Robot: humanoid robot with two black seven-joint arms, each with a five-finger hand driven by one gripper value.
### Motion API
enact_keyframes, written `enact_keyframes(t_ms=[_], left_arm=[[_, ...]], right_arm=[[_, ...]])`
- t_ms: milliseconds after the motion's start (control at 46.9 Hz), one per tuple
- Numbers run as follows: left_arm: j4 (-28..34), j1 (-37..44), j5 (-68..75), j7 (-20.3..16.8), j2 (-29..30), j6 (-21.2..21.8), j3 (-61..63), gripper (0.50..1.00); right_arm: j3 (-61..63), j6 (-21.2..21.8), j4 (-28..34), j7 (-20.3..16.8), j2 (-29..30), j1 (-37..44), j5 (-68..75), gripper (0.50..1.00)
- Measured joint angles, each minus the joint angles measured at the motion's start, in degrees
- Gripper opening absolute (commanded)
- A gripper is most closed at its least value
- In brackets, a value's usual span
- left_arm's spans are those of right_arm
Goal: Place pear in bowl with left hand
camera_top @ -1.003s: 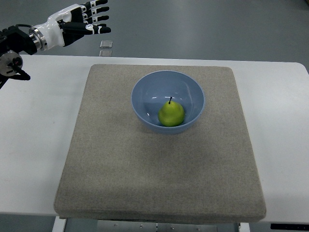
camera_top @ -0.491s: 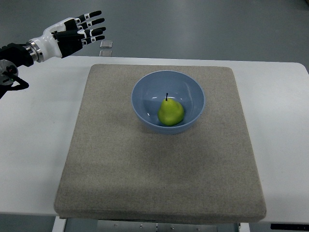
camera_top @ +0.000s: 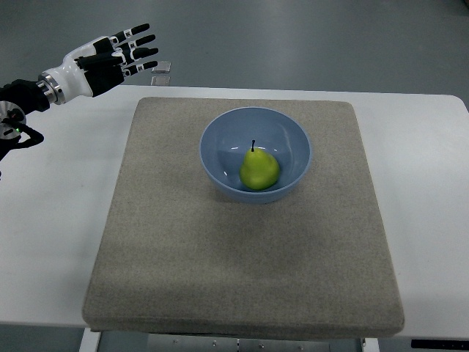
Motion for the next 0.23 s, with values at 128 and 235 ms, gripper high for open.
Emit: enact_keyframes(t_ms=[128, 235], left_arm=[[0.0, 0.9, -4.5, 1.0, 0.0, 0.0, -0.1, 0.994], [0.0, 1.5, -7.4, 1.2, 0.0, 0.0, -0.1, 0.996]], right_arm=[[0.0, 0.0, 0.1, 0.0, 0.0, -0.1, 0.1, 0.926], [0.0, 0.0, 0.1, 0.0, 0.0, -0.1, 0.1, 0.926]])
